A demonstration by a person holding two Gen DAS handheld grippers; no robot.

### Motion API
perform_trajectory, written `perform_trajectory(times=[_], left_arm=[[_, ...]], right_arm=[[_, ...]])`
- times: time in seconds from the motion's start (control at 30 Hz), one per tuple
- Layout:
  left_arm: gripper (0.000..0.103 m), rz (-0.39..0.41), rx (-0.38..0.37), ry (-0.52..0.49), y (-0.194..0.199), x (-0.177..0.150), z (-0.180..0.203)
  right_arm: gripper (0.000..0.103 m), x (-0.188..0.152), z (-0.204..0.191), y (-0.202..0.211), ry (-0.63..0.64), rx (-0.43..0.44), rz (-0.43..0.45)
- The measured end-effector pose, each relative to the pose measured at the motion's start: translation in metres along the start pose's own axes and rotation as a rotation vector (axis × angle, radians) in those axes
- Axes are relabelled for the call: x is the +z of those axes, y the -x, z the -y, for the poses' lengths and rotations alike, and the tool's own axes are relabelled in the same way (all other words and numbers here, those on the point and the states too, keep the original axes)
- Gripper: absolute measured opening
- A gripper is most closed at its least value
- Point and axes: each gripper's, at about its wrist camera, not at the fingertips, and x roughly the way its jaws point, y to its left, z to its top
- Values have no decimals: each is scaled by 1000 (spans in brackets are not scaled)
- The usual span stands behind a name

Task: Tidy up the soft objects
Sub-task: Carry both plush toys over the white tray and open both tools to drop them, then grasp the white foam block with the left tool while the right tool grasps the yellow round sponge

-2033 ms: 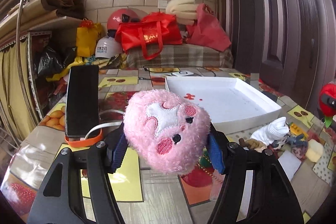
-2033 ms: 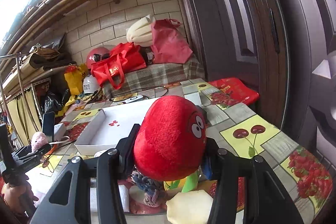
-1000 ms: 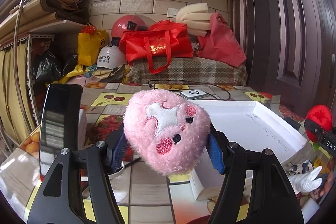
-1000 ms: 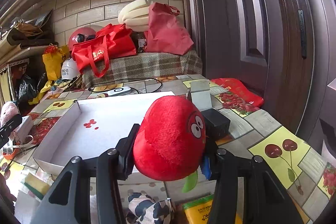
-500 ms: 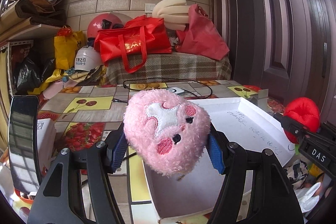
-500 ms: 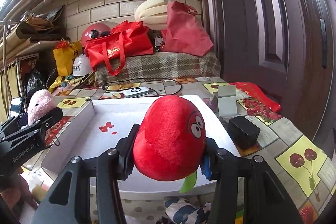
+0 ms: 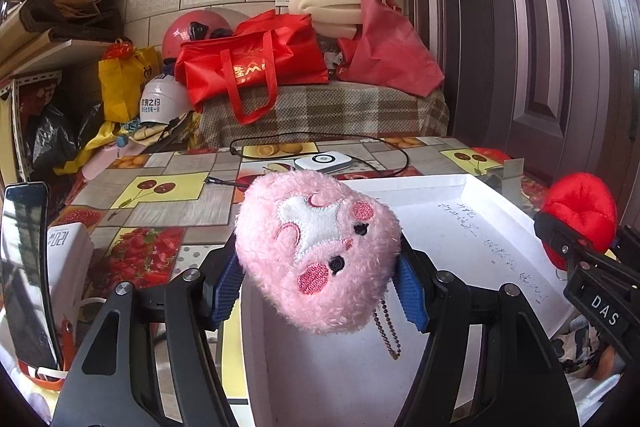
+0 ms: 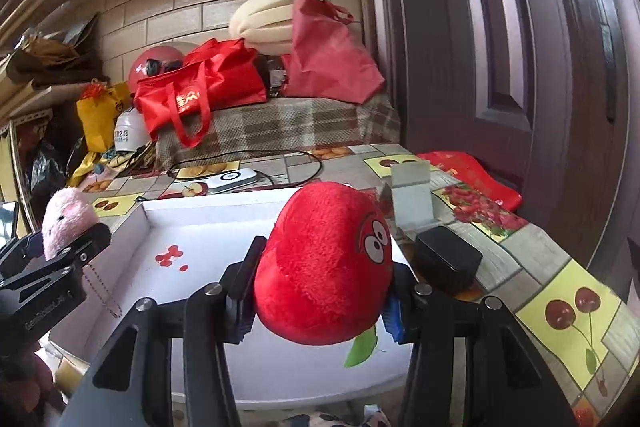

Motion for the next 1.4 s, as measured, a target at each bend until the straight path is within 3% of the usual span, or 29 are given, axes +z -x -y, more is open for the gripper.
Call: perform_trajectory(times=[0.27,0.37,0.43,0.47,0.5,0.6,0.67,0.93,1.13,1.4], left_arm=[[66,-58,-30,-3,-11,1,1],[71,-82,-40,-18,-16,0,3],[77,-79,-47,-15,-15,0,3],[83,-70,-49,-14,-13,0,3],[86,-59,-49,-16,-11,-1,3],[98,-29,-46,-37,-5,-1,7],[103,-25,-47,-37,-4,-1,7],[103,2,-54,-15,-1,-1,3],[103,48,-37,49,12,-4,-11],[103,26,-13,102,25,-11,-24]], right_arm=[[51,3,8,-32,-35,24,-118],[54,2,9,-39,-46,39,-160],[65,1,6,-39,-32,36,-165],[83,1,4,-37,-22,32,-159],[91,0,1,-34,-8,30,-147],[103,1,-6,-30,35,29,-121],[103,2,-6,-30,37,24,-116],[103,2,-6,-24,41,12,-73],[103,2,-3,-2,25,-17,44],[103,-1,6,14,-3,-32,44]])
